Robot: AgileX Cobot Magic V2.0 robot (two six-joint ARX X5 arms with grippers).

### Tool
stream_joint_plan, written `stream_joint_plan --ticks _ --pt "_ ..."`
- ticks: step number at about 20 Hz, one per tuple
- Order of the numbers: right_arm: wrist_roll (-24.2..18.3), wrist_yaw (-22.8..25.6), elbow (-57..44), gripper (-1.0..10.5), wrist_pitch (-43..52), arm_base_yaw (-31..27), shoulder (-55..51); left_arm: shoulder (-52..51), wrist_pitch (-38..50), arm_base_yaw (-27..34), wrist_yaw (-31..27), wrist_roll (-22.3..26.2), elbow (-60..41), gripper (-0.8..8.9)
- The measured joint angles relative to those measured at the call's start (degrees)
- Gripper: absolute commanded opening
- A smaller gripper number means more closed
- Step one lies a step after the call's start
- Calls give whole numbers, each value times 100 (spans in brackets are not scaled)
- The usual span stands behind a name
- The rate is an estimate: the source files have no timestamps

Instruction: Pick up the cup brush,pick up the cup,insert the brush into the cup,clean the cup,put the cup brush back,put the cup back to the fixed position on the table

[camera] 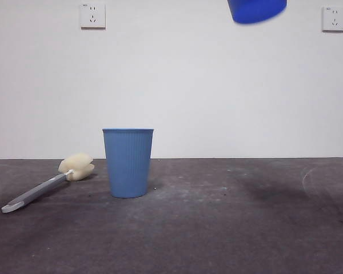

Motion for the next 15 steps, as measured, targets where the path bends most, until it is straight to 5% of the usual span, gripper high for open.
stream_joint_plan --ticks 8,15 --pt "-2 -1172 -1143 -13 1947 -1189 553 -52 -706 0 0 278 365 342" --pt "0 -2400 -1239 -13 3814 -2277 2468 -52 -741 0 0 345 376 342"
